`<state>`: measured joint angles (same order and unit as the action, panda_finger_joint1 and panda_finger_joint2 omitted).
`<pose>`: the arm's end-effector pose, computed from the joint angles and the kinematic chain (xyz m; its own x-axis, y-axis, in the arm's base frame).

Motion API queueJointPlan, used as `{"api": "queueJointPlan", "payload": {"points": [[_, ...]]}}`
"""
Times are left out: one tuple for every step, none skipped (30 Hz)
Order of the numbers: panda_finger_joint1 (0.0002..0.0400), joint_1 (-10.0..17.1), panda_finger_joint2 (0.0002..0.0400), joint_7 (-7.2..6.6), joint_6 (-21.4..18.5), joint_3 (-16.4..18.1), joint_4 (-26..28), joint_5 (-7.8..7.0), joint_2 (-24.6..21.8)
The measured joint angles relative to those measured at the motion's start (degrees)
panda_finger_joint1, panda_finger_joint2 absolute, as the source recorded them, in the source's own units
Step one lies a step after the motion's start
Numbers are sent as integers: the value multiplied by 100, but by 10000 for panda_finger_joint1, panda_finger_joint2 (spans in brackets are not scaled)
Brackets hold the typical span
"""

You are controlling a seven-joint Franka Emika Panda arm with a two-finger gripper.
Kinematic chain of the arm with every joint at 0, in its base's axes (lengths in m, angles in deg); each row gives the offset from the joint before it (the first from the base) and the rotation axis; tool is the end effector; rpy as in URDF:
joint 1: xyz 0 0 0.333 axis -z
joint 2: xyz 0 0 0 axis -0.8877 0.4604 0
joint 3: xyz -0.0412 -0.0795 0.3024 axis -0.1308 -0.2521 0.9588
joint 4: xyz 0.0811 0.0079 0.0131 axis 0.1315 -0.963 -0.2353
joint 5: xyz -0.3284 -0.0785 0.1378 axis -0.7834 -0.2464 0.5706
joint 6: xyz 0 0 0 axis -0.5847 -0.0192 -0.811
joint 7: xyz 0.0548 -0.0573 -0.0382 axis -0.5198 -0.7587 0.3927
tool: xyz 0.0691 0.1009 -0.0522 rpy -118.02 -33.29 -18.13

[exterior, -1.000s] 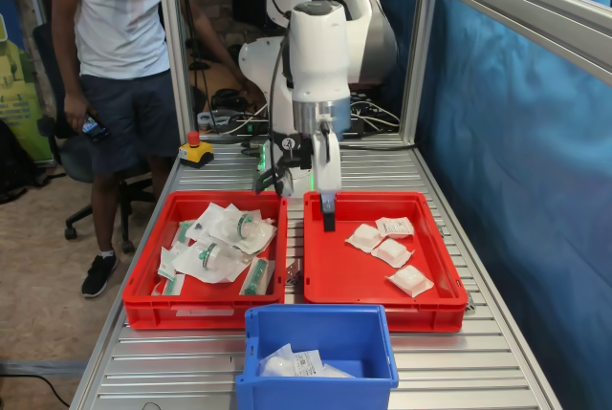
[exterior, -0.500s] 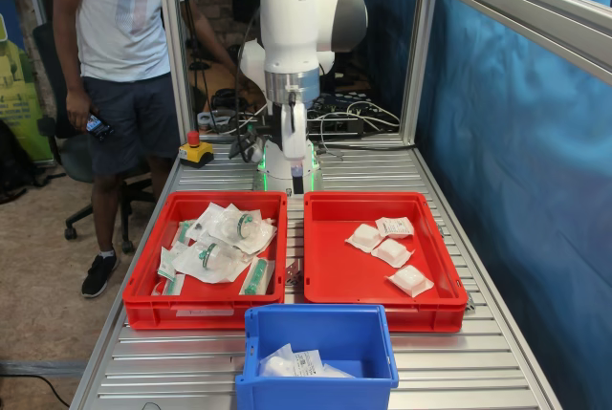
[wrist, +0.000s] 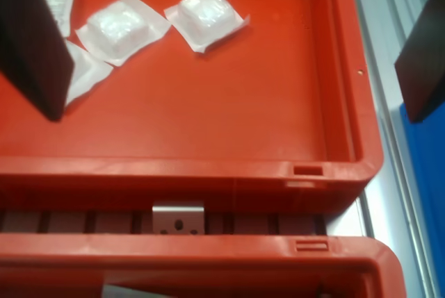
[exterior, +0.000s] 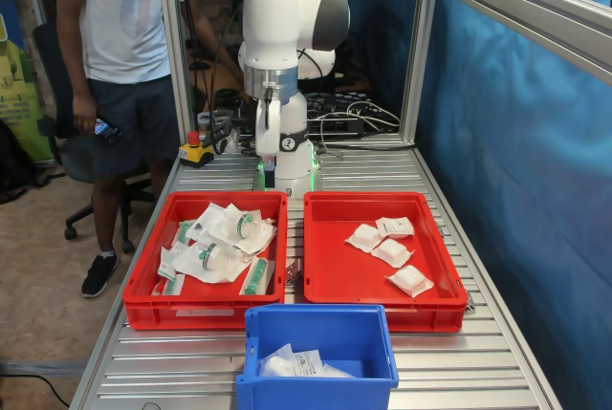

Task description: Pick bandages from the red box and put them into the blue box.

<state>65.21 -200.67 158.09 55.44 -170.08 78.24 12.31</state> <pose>0.4969 -0.0318 0.4096 -0.7293 -0.6838 0.0217 -0.6836 0.7270 -0.0642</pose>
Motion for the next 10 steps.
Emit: {"api": "queueJointPlan", "payload": {"points": [[400,35,400,0,33,11,-2,-18,0],[400,52,400,0,48,16,-2,-25,0],[400,81,400,0,70,28,-3,-38,0],[400,93,400,0,79,32,-3,-43,0],[400,105,400,0,86,37,-4,-47,0],[400,113,400,0,93,39,-5,-51,0],[400,121,400,0,99,42,-6,-54,0],[400,129,400,0,104,46,-6,-57,0],[400,133,400,0,109,48,-7,-59,0],[400,137,400,0,113,50,-8,-61,0]]}}
